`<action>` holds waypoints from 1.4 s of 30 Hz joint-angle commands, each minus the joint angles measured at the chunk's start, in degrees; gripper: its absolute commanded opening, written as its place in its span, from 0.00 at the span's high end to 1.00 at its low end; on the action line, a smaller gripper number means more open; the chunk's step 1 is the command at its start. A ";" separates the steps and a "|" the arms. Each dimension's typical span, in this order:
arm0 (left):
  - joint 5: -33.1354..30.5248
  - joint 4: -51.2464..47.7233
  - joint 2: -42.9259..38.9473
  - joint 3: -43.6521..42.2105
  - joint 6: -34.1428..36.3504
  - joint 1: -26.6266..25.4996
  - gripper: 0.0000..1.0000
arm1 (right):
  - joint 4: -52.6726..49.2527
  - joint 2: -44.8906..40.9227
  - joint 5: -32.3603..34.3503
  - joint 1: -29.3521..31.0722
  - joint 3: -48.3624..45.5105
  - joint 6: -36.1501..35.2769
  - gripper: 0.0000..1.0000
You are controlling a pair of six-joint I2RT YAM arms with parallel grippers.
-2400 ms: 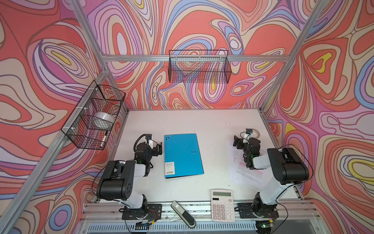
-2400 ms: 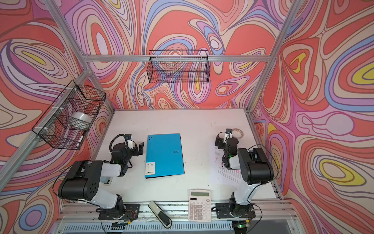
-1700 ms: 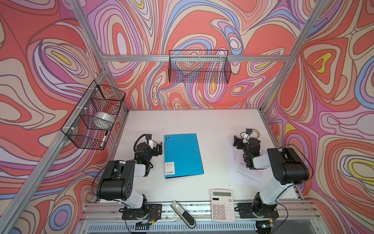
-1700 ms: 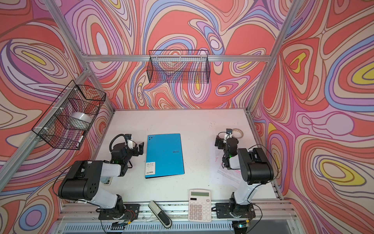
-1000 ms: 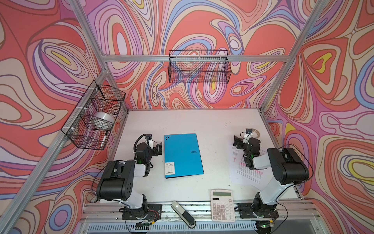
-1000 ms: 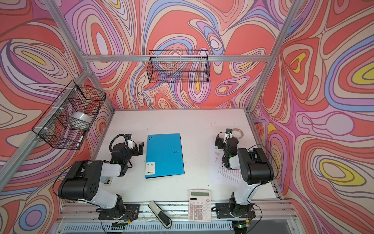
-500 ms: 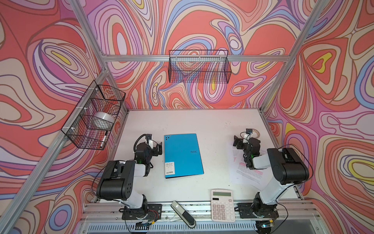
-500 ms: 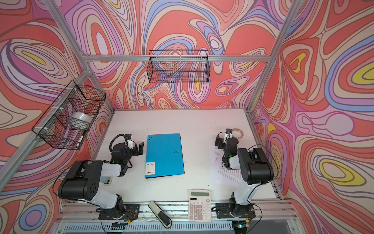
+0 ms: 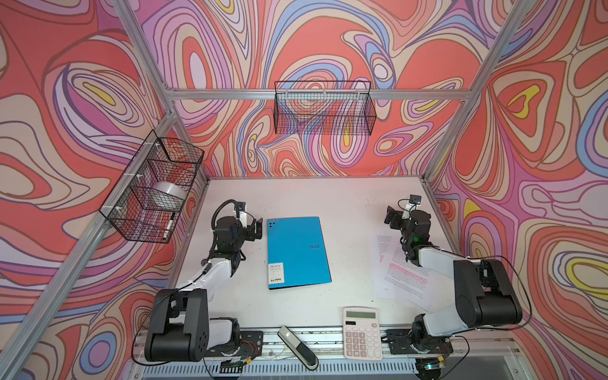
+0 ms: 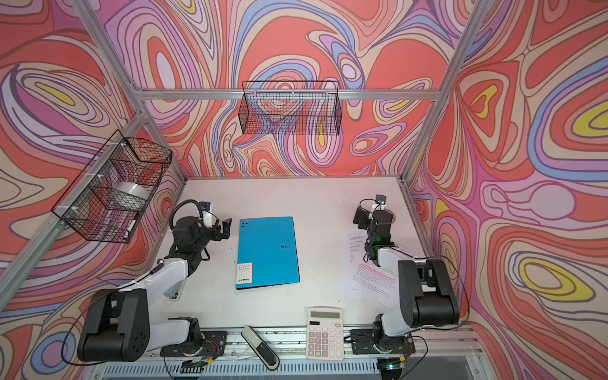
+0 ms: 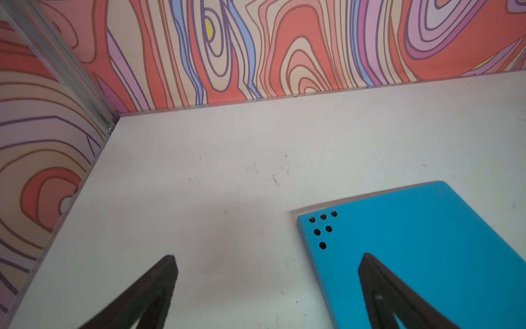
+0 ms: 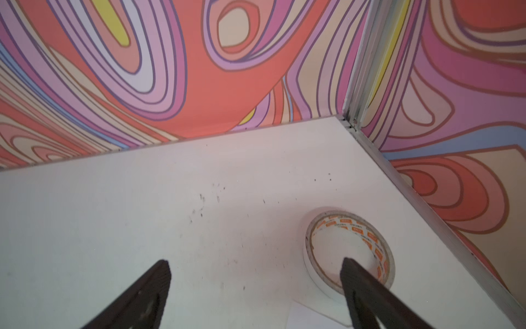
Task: Put the files into the folder
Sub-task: 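Move the left gripper to the blue folder's near edge while the right gripper approaches it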
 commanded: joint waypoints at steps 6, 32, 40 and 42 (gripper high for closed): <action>4.93 -61.06 3.49 29.69 -1.85 -2.40 0.00 | -38.65 -7.16 -10.49 -0.08 14.75 18.57 0.01; 9.28 -65.61 13.68 26.17 -17.04 -10.86 0.00 | -65.05 -14.88 -32.96 12.52 10.50 22.71 0.09; 9.15 -66.64 18.47 26.80 -16.61 -11.66 0.00 | -61.65 -14.03 -34.66 15.10 8.09 24.46 0.09; 9.48 -66.83 19.87 26.70 -17.54 -11.66 0.00 | -59.74 -13.30 -35.08 15.39 7.28 25.41 0.09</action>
